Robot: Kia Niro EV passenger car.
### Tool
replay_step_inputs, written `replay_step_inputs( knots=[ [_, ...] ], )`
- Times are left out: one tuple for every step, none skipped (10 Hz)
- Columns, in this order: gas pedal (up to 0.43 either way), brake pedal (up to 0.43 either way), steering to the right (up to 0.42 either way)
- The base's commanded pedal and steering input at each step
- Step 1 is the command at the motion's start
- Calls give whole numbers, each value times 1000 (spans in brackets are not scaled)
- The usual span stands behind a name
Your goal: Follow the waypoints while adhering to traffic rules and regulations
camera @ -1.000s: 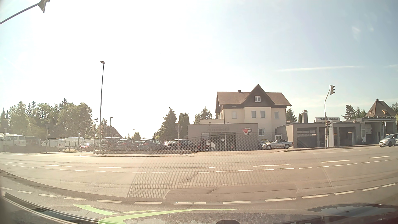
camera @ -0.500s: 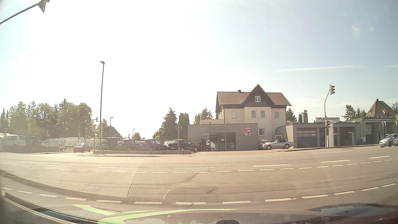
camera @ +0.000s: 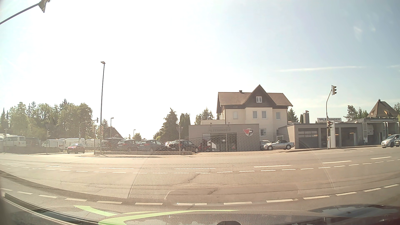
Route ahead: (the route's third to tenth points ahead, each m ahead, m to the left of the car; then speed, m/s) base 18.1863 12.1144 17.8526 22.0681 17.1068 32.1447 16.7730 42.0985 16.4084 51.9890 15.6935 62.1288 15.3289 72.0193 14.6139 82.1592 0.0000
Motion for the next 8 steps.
replay_step_inputs(
  knots=[
    [0,354,-2],
    [0,354,-2],
    [0,354,-2],
    [0,354,-2],
    [0,354,-2],
    [0,354,-2],
    [0,354,-2],
    [0,354,-2]
  ],
)
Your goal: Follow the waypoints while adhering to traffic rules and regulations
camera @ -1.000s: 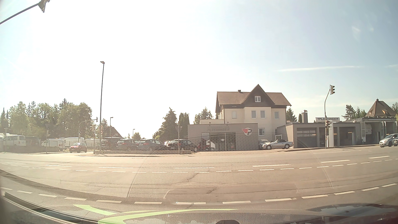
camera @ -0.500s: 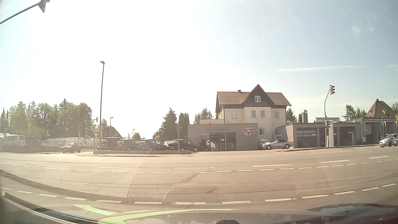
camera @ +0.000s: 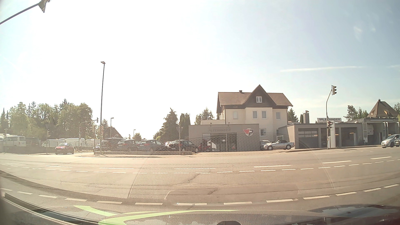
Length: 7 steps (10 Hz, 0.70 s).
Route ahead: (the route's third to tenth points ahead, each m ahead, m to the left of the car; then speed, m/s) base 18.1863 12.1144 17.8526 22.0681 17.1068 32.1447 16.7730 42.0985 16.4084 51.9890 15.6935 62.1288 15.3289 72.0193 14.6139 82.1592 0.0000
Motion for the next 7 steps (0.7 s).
replay_step_inputs(
  knots=[
    [0,354,-2],
    [0,354,-2],
    [0,354,-2],
    [0,354,-2],
    [0,354,-2],
    [0,354,-2],
    [0,354,-2]
  ],
)
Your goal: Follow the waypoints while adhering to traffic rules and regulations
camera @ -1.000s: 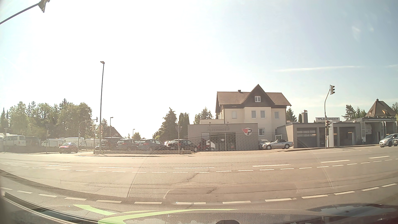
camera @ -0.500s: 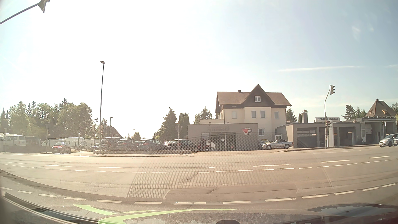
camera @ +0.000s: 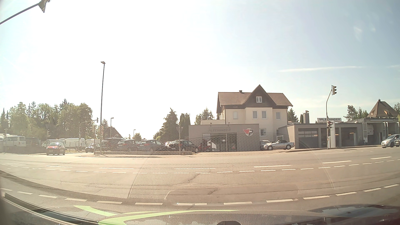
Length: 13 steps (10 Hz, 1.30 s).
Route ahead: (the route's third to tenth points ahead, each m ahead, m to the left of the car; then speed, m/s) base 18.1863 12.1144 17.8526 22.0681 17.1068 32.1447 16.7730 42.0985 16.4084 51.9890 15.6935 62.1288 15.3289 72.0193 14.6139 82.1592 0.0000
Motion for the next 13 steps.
replay_step_inputs(
  knots=[
    [0,354,-2],
    [0,354,-2],
    [0,354,-2],
    [0,354,-2],
    [0,354,-2],
    [0,354,-2],
    [0,354,-2],
    [0,354,-2],
    [0,354,-2],
    [0,354,-2],
    [0,354,-2],
    [0,354,-2],
    [0,354,-2]
  ],
)
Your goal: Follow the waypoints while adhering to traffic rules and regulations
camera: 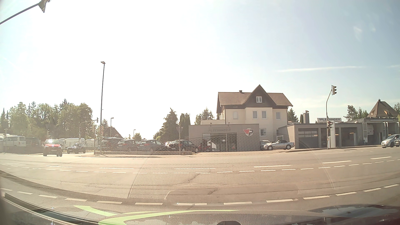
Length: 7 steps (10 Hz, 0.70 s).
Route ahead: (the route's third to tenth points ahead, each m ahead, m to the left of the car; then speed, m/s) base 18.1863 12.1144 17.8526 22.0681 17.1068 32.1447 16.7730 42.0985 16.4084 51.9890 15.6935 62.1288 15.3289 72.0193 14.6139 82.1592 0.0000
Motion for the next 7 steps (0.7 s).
replay_step_inputs(
  knots=[
    [0,354,-2],
    [0,354,-2],
    [0,354,-2],
    [0,354,-2],
    [0,354,-2],
    [0,354,-2],
    [0,354,-2]
  ],
)
